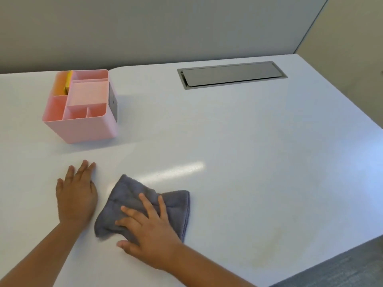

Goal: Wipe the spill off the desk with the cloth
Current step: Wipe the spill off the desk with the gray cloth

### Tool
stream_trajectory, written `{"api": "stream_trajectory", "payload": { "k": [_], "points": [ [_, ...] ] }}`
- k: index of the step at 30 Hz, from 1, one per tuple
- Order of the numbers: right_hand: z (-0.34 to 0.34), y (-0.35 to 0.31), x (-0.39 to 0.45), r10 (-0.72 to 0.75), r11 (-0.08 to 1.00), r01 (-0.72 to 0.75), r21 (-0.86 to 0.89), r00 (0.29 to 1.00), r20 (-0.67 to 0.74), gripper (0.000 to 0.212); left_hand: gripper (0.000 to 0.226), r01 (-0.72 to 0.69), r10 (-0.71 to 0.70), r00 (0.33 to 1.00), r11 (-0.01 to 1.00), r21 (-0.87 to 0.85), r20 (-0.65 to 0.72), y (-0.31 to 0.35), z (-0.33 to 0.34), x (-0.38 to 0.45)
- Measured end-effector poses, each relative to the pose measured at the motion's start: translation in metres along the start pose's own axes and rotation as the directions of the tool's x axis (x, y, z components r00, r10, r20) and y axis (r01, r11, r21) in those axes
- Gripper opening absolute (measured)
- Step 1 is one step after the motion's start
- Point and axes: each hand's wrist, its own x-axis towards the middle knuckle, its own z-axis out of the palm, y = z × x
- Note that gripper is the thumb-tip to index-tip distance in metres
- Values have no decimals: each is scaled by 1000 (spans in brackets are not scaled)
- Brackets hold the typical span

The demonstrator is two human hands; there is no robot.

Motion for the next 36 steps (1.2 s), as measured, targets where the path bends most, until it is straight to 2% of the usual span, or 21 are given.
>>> {"api": "stream_trajectory", "payload": {
  "k": [2,3,5,6,8,10,12,14,19,22,24,27,29,30,32,34,36],
  "points": [
    [0,19,-5,-123,990,123,-65,992,4,48,46,-5,5,1000,1000,-3,-12,0,1,-1],
    [4,23,-4,-138,981,140,-135,990,25,46,45,-6,6,1000,1000,-8,-20,-2,3,-1],
    [6,20,6,-93,951,117,-287,991,96,42,44,28,-31,998,998,-61,-59,-4,3,1],
    [4,15,15,-60,950,92,-298,992,114,41,43,49,-55,996,995,-87,-69,-4,3,0],
    [-5,11,36,-33,960,72,-271,989,144,43,43,73,-81,994,992,-105,-71,-1,4,0],
    [-11,16,59,-81,944,102,-313,994,78,43,44,86,-92,994,991,-106,-60,-1,2,3],
    [-16,24,75,-143,969,154,-194,987,72,39,44,104,-111,992,988,-113,-59,-3,2,6],
    [-26,33,88,-124,987,130,-90,990,66,39,45,98,-106,993,987,-124,-59,-3,1,4],
    [-62,78,120,65,990,-62,-130,998,21,41,45,88,-92,995,991,-97,-45,-7,4,2],
    [-89,126,127,211,963,-214,-161,977,-39,42,46,74,-77,997,995,-73,-33,-9,5,3],
    [-104,162,121,341,924,-353,-145,935,-103,43,44,90,-94,995,992,-88,-44,-6,4,2],
    [-122,199,111,570,813,-582,-14,800,-188,43,43,107,-113,992,989,-100,-56,-1,1,2],
    [-121,194,115,659,747,-664,31,732,-176,44,45,119,-123,992,989,-86,-42,1,0,2],
    [-117,183,119,667,741,-671,26,729,-155,46,49,123,-126,992,989,-85,-29,1,0,2],
    [-101,153,129,593,801,-598,-5,796,-120,48,52,131,-133,991,987,-89,-18,0,0,2],
    [-80,117,130,439,894,-444,-58,895,-76,50,54,131,-133,991,988,-85,-16,0,-1,2],
    [-57,78,122,286,952,-286,-106,958,-10,49,56,124,-126,992,986,-107,-16,1,-4,2]
  ]
}}
